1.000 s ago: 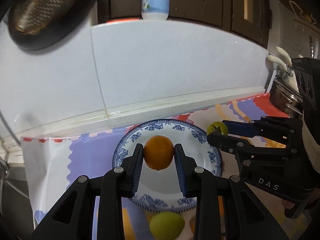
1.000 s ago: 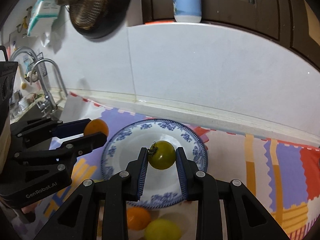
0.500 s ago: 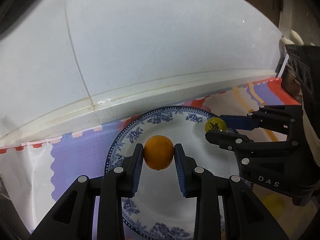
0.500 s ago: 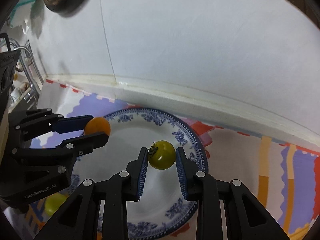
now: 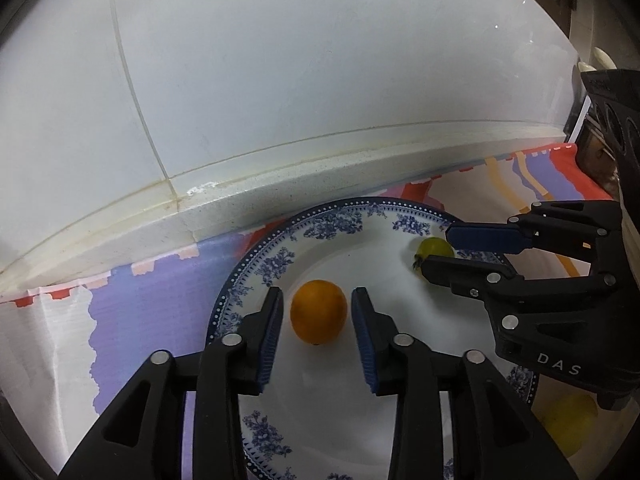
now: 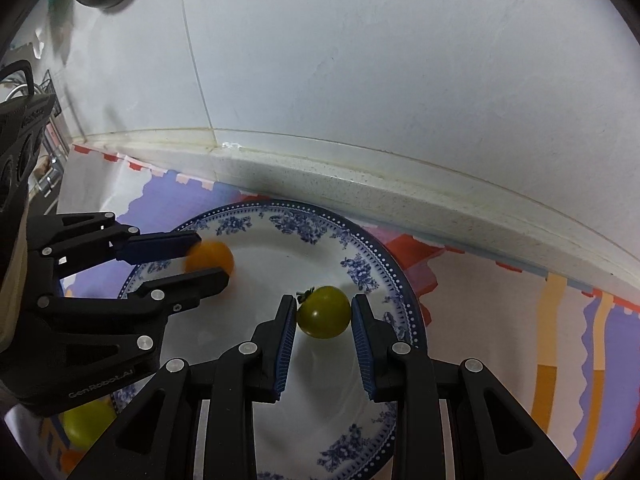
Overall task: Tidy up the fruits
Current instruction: 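Open both tools to release the orange and tomato on the plate, then lift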
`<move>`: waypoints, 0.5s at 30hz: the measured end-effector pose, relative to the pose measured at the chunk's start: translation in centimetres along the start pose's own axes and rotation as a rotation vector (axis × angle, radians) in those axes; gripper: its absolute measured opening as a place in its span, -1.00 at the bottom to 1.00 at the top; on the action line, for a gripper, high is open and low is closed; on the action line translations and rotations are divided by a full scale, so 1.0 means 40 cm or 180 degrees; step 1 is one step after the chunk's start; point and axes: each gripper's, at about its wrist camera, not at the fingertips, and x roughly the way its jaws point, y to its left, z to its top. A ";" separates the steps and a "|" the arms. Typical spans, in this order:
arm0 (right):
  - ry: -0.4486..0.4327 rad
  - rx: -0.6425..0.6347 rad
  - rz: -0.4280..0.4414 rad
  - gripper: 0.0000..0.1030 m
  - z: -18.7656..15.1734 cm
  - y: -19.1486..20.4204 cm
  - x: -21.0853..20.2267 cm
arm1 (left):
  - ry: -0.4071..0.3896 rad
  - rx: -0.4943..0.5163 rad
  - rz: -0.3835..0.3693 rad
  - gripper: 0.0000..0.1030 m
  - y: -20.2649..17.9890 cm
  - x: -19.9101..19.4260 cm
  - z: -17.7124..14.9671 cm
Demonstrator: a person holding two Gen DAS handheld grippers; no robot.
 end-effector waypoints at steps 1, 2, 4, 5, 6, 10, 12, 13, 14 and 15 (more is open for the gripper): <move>-0.0018 0.0012 0.0011 -0.41 0.000 0.000 -0.003 | -0.0016 0.0002 0.0014 -0.18 -0.001 -0.006 -0.001; -0.0029 0.0014 0.0006 -0.39 -0.001 -0.001 -0.008 | -0.0028 -0.0001 0.0034 -0.16 0.000 -0.013 -0.002; -0.0058 0.0015 -0.0015 -0.37 -0.003 -0.002 -0.021 | -0.0073 -0.0009 0.0050 -0.10 -0.002 -0.033 -0.006; -0.0074 0.0015 -0.0018 -0.37 -0.005 0.000 -0.029 | -0.0092 -0.0011 0.0069 -0.06 -0.004 -0.044 -0.008; -0.0086 0.0013 -0.0027 -0.37 -0.006 0.001 -0.035 | -0.0105 -0.0009 0.0091 0.01 -0.007 -0.054 -0.008; -0.0196 0.0010 -0.0072 -0.37 -0.011 0.016 -0.084 | -0.0239 -0.0051 0.0150 0.18 -0.017 -0.113 -0.018; -0.0272 0.0020 -0.0103 -0.33 -0.016 0.024 -0.117 | -0.0316 -0.0079 0.0194 0.20 -0.024 -0.148 -0.026; -0.0313 0.0032 -0.0116 -0.29 -0.019 0.027 -0.135 | -0.0350 -0.0094 0.0218 0.27 -0.027 -0.164 -0.029; -0.0355 0.0043 -0.0123 -0.22 -0.022 0.029 -0.150 | -0.0380 -0.0111 0.0247 0.31 -0.028 -0.181 -0.034; -0.0392 0.0053 -0.0138 -0.20 -0.026 0.032 -0.166 | -0.0427 -0.0137 0.0271 0.38 -0.029 -0.202 -0.039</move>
